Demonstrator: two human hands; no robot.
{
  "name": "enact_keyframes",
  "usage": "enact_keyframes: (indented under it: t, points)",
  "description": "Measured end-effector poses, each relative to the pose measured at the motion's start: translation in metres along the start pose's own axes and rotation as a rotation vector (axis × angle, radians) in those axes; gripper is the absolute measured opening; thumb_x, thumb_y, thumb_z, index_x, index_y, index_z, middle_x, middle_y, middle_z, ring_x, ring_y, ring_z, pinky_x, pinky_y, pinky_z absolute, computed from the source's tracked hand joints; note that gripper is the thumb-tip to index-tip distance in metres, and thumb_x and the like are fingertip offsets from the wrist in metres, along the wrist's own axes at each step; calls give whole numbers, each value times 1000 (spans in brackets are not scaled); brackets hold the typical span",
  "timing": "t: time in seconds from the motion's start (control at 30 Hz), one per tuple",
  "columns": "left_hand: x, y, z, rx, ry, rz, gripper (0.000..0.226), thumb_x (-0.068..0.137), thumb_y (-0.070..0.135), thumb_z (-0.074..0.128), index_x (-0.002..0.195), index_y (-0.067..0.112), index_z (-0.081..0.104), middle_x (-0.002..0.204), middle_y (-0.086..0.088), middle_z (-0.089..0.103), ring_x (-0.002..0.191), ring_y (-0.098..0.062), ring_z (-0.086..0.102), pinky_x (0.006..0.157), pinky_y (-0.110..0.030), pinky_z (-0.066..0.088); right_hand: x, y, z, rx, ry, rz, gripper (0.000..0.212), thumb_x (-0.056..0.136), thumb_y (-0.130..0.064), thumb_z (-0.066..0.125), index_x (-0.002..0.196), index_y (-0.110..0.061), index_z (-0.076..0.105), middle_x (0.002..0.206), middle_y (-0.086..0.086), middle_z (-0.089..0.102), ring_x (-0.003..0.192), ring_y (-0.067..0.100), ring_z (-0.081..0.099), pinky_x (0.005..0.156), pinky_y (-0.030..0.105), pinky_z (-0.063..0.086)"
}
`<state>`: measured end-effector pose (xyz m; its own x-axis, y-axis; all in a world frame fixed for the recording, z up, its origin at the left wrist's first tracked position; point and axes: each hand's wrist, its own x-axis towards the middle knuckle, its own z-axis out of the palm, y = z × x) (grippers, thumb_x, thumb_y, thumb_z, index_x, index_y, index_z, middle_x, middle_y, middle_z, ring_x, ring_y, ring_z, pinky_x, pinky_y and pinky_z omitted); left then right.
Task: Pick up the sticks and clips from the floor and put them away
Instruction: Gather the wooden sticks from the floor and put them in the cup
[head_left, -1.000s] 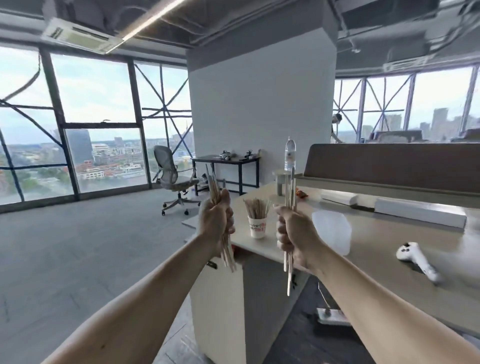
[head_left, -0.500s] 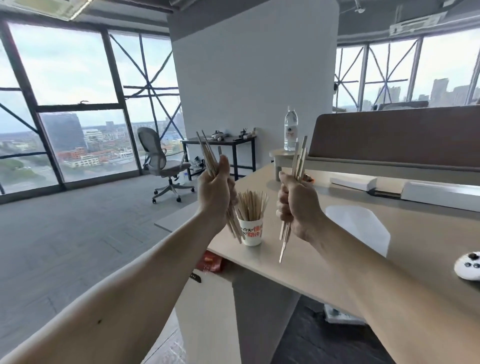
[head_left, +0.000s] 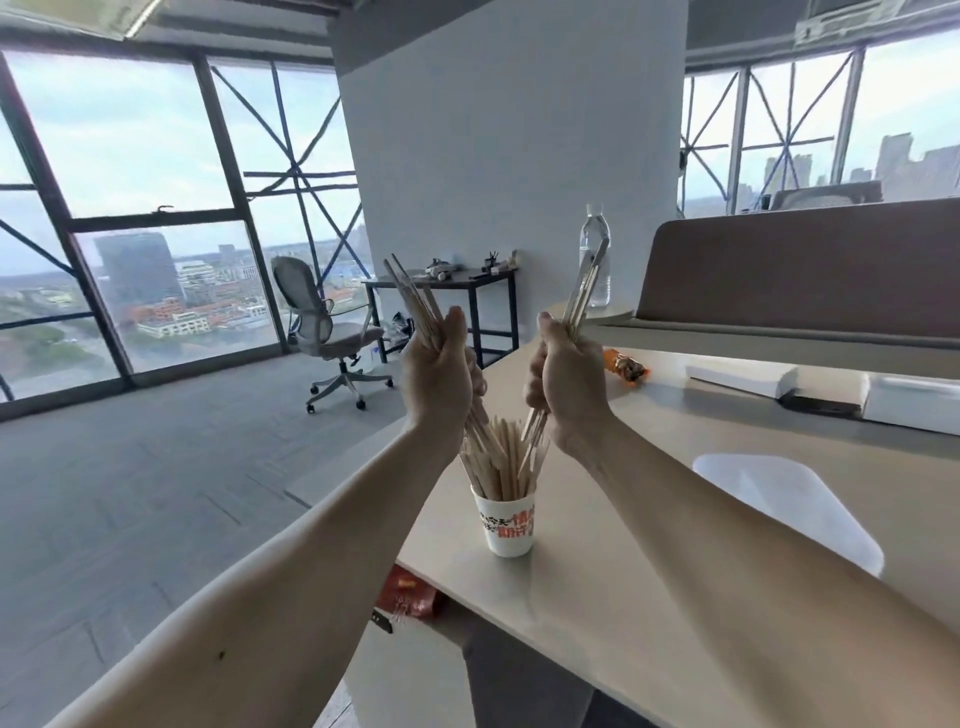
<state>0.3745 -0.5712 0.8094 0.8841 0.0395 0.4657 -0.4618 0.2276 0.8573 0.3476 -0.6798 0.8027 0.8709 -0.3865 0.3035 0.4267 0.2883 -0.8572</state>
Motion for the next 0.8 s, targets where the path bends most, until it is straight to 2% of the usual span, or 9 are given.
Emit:
enact_keyframes:
  t: [0.1,0.23,0.4,0.5,0.63,0.7,0.8]
  points:
    - [12,-16,3,50,2,20,37,102,29,50,67,17,44,46,4,42,40,-13,40,45,-29,37,15,8,1,-72,-7,-7,51,103,-26,45,54,-21,37,44,-4,33,35,12,27,39,22,24]
    - [18,-41,-1,185,-40,30,35,102,31,48,74,10,50,48,1,49,41,-15,46,47,-30,42,24,21,-3,-155,-6,32,46,103,-23,46,57,-18,40,46,-2,36,39,13,33,43,24,29]
    - [29,-53,-8,326,-88,12,46,102,35,46,81,-4,56,50,0,56,46,-14,55,47,-23,45,32,45,-7,-273,-34,67,45,102,-27,47,58,-17,46,53,0,43,52,15,43,58,33,39]
    - [35,-53,-13,488,-154,41,47,101,41,46,81,2,61,54,2,62,45,-9,52,47,-23,43,29,55,-4,-354,-58,65,39,101,-29,48,65,-15,51,62,5,47,63,18,47,64,35,40]
    - [34,-50,-22,637,-176,88,45,99,44,49,73,11,66,53,6,56,46,-7,50,52,-28,42,26,66,-3,-422,-105,62,33,102,-29,46,75,-12,53,66,8,43,62,17,44,60,33,37]
    - [32,-50,-26,672,-186,56,45,99,43,50,70,10,61,51,9,49,45,-4,44,52,-27,38,25,71,-3,-413,-122,67,31,102,-30,46,83,-9,57,68,8,45,63,19,45,60,34,38]
    - [24,-53,-30,654,-204,0,41,100,38,51,65,16,49,49,9,42,42,-2,38,47,-19,33,21,79,-7,-440,-160,86,42,103,-32,44,90,5,58,74,13,53,69,21,53,64,42,49]
